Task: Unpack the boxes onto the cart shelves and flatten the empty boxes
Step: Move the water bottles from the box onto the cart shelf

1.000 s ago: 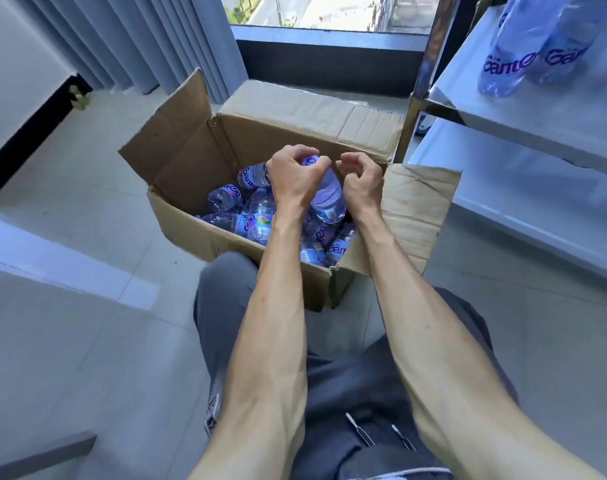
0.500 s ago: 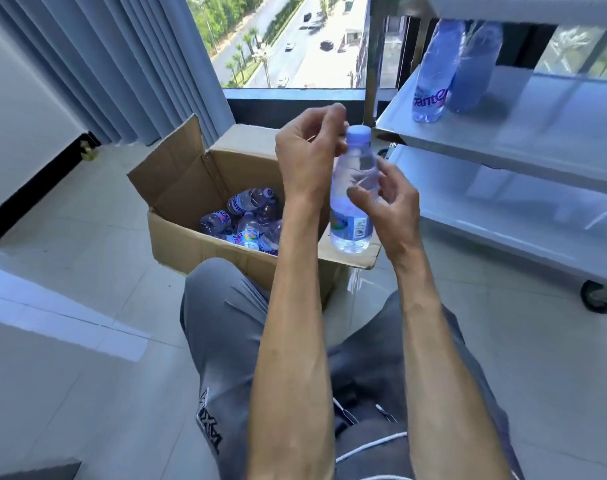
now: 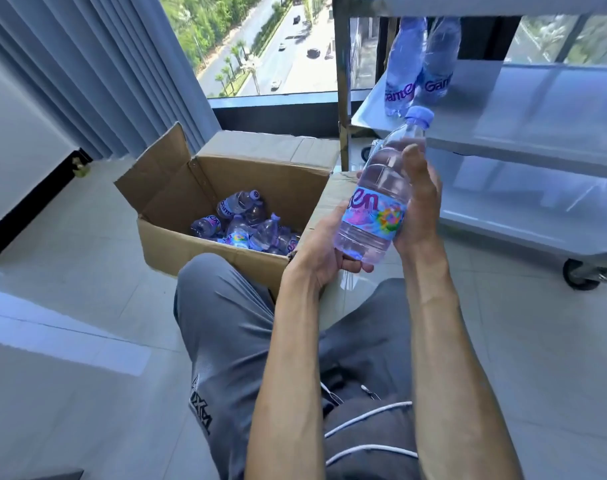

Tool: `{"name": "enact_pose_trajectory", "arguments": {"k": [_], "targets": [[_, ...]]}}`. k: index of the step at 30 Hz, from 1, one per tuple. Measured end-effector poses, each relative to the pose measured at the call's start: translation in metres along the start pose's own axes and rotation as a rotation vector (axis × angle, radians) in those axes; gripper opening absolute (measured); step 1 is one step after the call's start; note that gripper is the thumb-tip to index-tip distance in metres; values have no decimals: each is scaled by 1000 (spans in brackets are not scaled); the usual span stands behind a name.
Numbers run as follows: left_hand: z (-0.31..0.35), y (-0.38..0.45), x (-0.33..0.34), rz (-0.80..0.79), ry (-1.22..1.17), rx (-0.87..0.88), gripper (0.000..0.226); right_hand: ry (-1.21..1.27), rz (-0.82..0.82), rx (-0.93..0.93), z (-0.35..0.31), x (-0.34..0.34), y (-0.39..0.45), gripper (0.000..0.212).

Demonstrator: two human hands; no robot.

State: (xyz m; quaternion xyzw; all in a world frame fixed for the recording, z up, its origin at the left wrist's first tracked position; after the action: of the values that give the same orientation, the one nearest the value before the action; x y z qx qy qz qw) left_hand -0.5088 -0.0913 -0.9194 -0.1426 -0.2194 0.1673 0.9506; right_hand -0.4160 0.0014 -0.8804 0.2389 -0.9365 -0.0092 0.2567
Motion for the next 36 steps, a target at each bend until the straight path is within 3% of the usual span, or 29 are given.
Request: {"name": "enact_pose_trajectory", "arguments": {"k": [4,7,9,12,14,19,24,29,31,33,36], "targets": [[5,-2,-2,118,40,70,56,-286,-23,60,-12,0,8,62],[2,-5,-5,60,79,74,48,-527,140,81,-14,6,10,69],[-2,-8,-7,-17,30,70,38,-484,209,67,-12,4,6,59],[-2,-9,-13,-82,39,57,62,-275,66,15,-9,-5,1,33],[0,-8,-17,-84,89,84,57,-289,-14,-7,-10,-8,1,25],[1,0,-18,31,139,208,43,-554,58,80,-15,-15,12,47],[4,24,-5,101,90,311,43,-804,-13,89,-18,-22,20,42],[10,75,18,64,-63,282,41,-875,197,-19,-13,-37,53,46],[21,106,24,140,-32,270,40,-862,313,-23,-4,-45,73,45],[35,137,26,330,61,257,48,-865,421,-35,3,-55,97,46],[61,186,30,508,160,330,48,-941,467,-95,8,-69,141,53]]}}
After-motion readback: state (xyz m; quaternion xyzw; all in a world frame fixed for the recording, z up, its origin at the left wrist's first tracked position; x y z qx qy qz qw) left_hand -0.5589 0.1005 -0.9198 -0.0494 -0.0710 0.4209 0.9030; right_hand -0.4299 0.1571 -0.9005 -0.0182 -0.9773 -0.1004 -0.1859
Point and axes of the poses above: each hand's wrist, its own y-axis towards the middle knuckle, its own x-axis out of the palm, z = x × y, the point moved 2 cm from there along y, towards the middle knuckle, and after that the axes turned 5 degrees about -y, right-handed, at the moved point
